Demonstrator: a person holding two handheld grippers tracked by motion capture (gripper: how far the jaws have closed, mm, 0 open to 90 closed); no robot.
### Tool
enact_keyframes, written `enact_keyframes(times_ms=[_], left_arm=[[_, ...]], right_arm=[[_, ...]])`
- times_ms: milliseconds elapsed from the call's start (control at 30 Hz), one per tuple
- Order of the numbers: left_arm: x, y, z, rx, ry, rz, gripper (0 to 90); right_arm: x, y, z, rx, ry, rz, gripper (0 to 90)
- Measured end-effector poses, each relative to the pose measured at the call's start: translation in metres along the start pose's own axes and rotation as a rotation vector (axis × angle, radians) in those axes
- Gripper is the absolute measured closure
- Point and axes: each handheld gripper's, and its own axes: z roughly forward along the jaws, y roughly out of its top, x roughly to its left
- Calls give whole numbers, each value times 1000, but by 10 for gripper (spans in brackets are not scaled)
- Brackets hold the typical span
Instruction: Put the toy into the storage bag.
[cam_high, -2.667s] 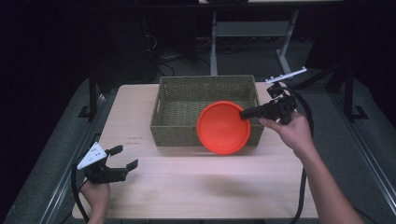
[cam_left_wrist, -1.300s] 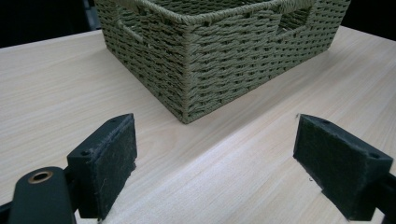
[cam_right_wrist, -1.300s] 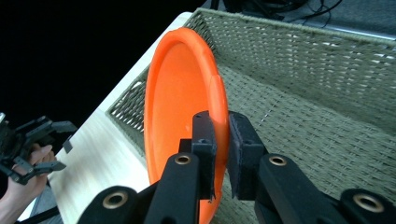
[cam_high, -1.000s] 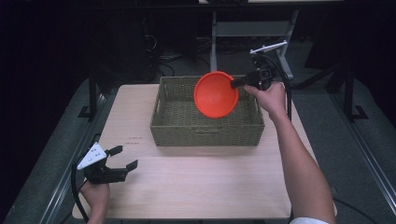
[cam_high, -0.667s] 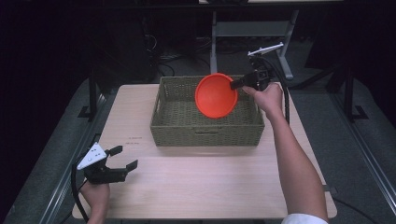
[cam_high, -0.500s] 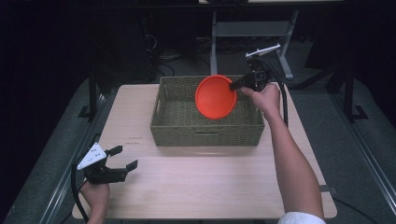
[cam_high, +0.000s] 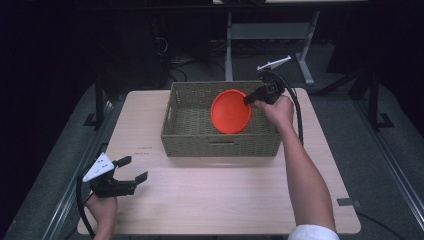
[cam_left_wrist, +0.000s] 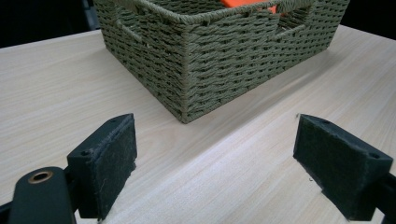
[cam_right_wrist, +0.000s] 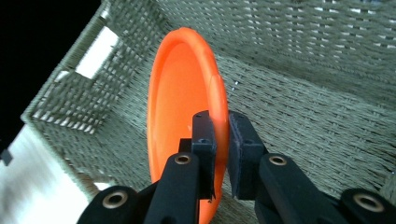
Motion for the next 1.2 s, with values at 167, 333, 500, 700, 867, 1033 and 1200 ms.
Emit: enact_keyframes(times_ms=[167,333,500,700,867,1033,1200], left_arm=[[0,0,0,-2,-1,-4,127],[0,0,0,-2,0,-3,126],[0,0,0,1,1,-4,126],[0,0,0,1,1,-4,127],[1,0,-1,2,3,0,127],[1,0,-1,2,3,-2,126],[1,0,-1,1,3,-2,126]], right_arm=[[-2,0,9,13,2,13,819],[-9,-6,19,32,-1,30,819],[-14,-9,27,60,-11,38,818],[-15,-9,36,83,2,40,818],[-15,-9,44,109,-4,44,818],[-18,-10,50,139,-19,43,818],[-22,-11,52,160,-38,63,817]])
